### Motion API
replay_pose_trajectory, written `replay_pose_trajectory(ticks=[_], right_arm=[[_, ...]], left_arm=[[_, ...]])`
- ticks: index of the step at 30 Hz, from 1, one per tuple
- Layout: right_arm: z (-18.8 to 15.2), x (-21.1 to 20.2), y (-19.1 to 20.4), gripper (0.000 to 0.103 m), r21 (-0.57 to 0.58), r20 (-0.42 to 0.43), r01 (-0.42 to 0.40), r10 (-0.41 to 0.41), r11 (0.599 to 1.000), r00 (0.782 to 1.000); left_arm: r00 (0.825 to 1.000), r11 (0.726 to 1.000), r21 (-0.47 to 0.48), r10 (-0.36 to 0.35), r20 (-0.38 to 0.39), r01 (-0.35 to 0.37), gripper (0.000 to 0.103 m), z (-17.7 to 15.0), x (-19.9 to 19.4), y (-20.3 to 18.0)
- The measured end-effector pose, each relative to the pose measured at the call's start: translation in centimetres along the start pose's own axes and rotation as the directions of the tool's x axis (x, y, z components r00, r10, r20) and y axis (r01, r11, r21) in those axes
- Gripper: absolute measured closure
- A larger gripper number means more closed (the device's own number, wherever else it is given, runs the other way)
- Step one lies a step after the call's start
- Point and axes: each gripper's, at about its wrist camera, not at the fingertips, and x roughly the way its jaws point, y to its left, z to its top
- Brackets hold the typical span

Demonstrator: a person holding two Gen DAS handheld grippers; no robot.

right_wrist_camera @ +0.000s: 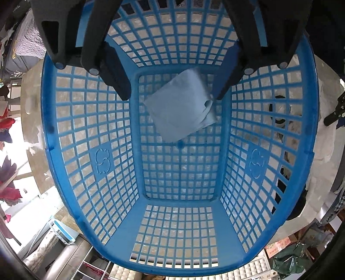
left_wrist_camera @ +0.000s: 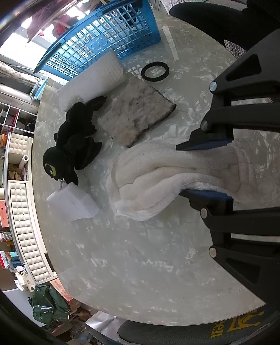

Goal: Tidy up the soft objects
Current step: 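Carry the light-blue cloth into the blue basket and open the right tool, then lift the white towel with the left tool and carry it over the basket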

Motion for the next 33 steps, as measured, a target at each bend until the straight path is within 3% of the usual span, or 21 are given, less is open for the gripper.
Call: replay_pose_trajectory(ticks=[5,10,15,24,33], right_arm=[[0.2,-2.4,0.0,0.024,0.014,0.062,0.008,-0.009,1.000,0.998],[-0.7,-4.9,-0.7,0.002,0.025,0.125,-0.024,0.021,0.999,0.992],[-1.5,-7.4,-0.9,0.000,0.017,0.203,-0.048,0.044,0.999,0.978],[-4.2,-10.7,-3.1,0.000,0.024,0.312,-0.060,0.049,0.998,0.949],[-5.0,-9.4,-5.8,0.000,0.046,0.336,-0.067,0.048,0.997,0.941]], left_arm=[[1.000,1.000,0.008,-0.028,0.005,0.028,0.073,-0.2,-0.8,0.1],[0.999,0.999,0.019,-0.033,0.019,0.033,0.073,-0.2,-2.6,-0.6],[0.995,0.997,0.020,-0.081,0.055,0.080,0.073,-0.1,-6.0,-2.0],[0.970,0.972,0.147,-0.201,0.138,0.181,0.073,2.3,-12.4,-8.2],[0.959,0.948,0.267,-0.225,0.172,0.174,0.073,6.4,-14.7,-15.0]])
